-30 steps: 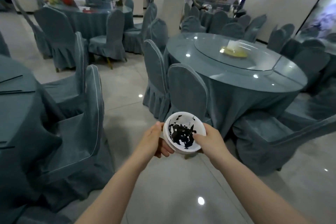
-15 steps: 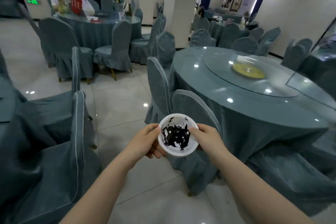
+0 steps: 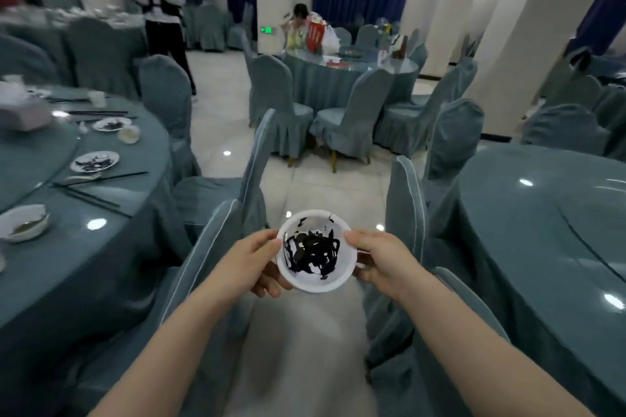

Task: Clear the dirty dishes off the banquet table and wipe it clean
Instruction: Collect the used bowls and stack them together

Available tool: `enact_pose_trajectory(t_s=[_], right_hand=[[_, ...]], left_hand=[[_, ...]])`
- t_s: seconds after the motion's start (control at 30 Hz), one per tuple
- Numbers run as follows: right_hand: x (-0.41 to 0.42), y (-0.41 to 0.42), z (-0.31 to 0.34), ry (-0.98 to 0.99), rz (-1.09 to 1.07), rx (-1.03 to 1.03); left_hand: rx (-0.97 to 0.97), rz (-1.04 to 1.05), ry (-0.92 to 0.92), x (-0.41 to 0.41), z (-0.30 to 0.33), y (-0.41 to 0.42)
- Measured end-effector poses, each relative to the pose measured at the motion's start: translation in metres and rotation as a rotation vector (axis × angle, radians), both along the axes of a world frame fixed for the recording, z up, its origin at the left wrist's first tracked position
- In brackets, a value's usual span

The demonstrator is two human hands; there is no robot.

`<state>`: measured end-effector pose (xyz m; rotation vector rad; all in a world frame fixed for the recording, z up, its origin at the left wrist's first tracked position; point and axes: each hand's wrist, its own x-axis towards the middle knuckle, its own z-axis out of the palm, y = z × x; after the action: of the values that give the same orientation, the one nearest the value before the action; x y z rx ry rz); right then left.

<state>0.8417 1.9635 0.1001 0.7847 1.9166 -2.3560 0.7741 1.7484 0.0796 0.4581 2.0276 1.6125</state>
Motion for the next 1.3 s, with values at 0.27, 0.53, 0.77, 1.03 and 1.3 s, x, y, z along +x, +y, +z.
enact_pose_trajectory(t_s=[0.27, 0.53, 0.77, 1.03, 1.3], right_hand=[[-0.175, 0.008, 0.014, 0.064, 0.217, 0.008], [-0.325, 0.000, 0.022, 0.072, 0.328, 0.028], [-0.447, -0.038, 0.002, 0.060, 0.603, 0.019], [-0.566, -0.092, -0.021, 0.098, 1.082, 0.214], [-0.578, -0.203, -0.044, 0.238, 1.456, 0.566]], left_hand=[[0.061, 0.225, 0.084, -0.126, 0.022, -0.002], [0.050, 0.375, 0.097, -0.250, 0.022, -0.009], [-0.010, 0.641, 0.019, -0.326, 0.009, -0.043], [-0.081, 1.026, -0.014, -0.362, -0.008, -0.052], [0.018, 1.340, -0.093, -0.330, -0.026, -0.097]])
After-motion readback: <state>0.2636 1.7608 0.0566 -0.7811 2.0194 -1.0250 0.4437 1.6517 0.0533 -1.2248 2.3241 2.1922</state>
